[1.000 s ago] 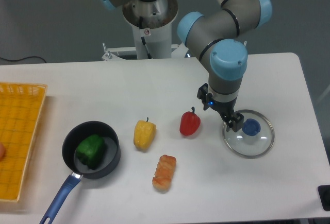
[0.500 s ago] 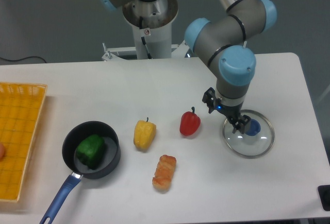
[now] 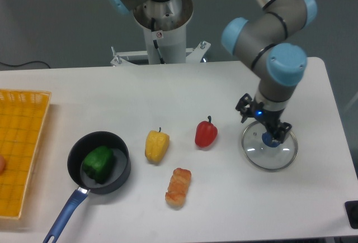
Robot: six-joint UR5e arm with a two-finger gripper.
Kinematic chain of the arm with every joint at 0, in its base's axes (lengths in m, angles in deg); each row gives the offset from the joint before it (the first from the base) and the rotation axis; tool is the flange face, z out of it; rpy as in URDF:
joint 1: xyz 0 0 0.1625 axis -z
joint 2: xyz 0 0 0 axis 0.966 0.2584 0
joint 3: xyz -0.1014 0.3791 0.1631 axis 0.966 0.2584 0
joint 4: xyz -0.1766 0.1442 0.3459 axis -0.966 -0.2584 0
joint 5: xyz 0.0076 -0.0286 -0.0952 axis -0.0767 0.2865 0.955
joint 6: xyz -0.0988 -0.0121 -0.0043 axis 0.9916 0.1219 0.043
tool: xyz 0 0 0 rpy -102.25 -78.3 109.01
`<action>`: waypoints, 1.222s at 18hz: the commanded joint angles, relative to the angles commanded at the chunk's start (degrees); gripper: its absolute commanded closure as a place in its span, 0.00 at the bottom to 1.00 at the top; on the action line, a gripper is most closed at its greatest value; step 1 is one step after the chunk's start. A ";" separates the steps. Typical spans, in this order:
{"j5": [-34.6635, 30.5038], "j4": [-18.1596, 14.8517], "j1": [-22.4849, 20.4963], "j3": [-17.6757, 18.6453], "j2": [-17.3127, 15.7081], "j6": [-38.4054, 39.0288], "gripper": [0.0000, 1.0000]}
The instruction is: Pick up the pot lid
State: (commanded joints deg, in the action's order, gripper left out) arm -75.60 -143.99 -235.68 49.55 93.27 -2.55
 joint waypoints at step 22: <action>-0.26 4.39 -1.32 1.23 3.96 1.57 0.00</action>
State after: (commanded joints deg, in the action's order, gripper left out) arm -75.86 -139.60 -237.01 50.78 97.23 -0.99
